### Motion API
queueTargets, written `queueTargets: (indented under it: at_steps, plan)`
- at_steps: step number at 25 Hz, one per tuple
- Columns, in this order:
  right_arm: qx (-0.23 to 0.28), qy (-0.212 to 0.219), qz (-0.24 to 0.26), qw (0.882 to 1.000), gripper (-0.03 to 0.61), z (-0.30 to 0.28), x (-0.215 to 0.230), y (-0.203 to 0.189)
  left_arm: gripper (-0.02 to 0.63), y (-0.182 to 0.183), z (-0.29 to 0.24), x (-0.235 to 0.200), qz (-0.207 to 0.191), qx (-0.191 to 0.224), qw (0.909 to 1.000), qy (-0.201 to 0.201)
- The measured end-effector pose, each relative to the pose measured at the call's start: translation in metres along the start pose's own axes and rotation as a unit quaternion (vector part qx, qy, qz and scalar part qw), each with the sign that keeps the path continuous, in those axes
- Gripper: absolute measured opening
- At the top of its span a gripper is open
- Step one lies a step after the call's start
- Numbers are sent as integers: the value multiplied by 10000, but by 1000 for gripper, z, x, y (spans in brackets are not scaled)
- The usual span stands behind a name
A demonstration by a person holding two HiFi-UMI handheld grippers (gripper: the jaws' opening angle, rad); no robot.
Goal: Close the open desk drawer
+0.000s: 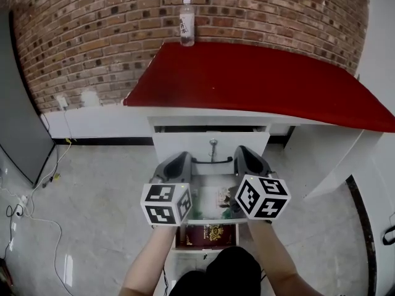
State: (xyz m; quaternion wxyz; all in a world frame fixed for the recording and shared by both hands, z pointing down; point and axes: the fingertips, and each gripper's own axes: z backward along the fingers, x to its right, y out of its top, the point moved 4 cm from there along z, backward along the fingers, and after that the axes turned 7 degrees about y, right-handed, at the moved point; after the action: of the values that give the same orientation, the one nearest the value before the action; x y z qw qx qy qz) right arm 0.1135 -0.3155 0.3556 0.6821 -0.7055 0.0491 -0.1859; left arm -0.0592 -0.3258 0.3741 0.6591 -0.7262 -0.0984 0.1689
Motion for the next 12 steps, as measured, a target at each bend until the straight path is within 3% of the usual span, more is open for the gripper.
queueTargets:
  at_steps: [12]
  plan:
    - [-13, 113, -232, 9997, 11, -22, 8, -1, 8, 3, -19, -8, 172, 96, 9998, -23]
